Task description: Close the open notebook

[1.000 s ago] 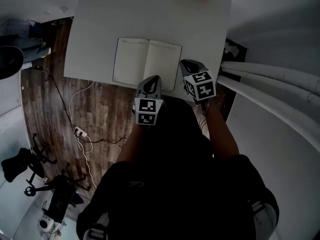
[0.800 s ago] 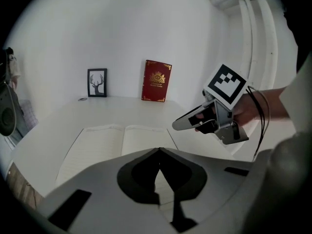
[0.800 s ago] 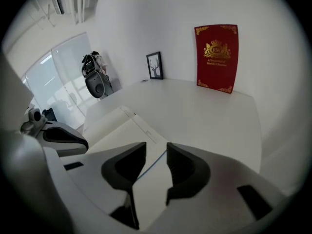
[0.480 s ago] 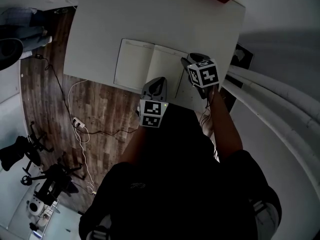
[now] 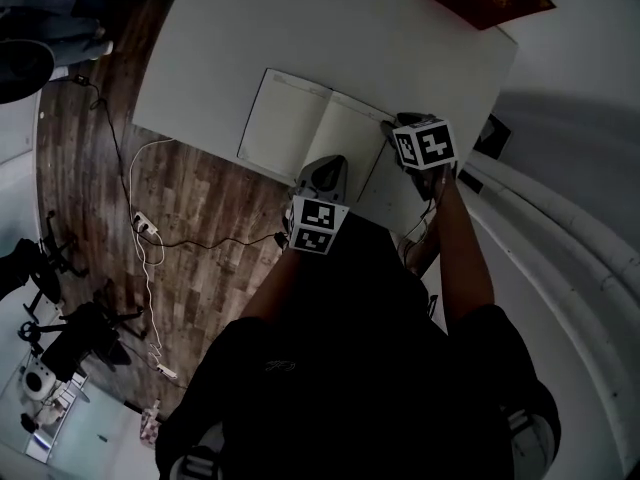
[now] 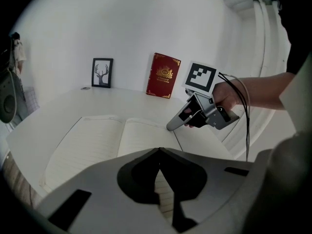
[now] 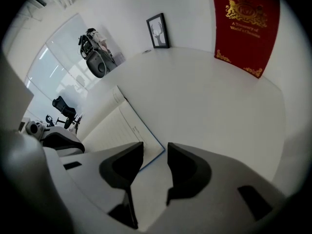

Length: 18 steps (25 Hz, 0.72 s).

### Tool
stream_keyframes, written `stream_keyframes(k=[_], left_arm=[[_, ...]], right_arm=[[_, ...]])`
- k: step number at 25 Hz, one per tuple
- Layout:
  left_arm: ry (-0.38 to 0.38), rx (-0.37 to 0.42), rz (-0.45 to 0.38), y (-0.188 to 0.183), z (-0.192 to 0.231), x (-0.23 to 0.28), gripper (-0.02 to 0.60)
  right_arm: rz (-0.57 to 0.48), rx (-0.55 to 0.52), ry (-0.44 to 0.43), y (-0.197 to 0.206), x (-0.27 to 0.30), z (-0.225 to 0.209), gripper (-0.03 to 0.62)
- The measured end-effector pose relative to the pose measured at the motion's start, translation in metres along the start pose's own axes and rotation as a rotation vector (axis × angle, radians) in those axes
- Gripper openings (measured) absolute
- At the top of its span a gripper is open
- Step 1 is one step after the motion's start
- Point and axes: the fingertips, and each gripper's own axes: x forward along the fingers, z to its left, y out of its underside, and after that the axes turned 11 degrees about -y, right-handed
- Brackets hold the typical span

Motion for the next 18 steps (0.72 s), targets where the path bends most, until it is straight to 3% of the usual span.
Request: stream_keyframes(k=[5,8,11,12,13,18], left_arm=[[0.006,-0.037,-0.020,-0.001,-0.001,0.000,0.003],[0.011,-0.053,-0.016,0.004,-0.002,-0.003,0.003],[0.008,-0.068,-0.017,0.010,0.004,-0.008,0.003],[0.006,-0.072,-0.016,0.012,0.006,-0.010,0.003],[0.003,-0.075,-0.012,0.015,0.009,-0.011,0.003],[-0.011,-0.086,-0.005,0.024,0.021,-0.019,0.003]], right_arm=[[0.174,-0.056,0.047,0.002,0.005,0.001,0.152],[0.225,-0.104,0.074,0.001,0.007,0.005,0.132],[0.181,-0.091,0.072,0.000,0.004,0.003,0.118],[0.156,-0.082,0.074,-0.001,0.002,0.001,0.093],[0.134,-0.078,0.078,-0.002,0.000,-0.002,0.025],[0.059,-0.073,0.067,-0.005,-0.007,0.000,0.021]])
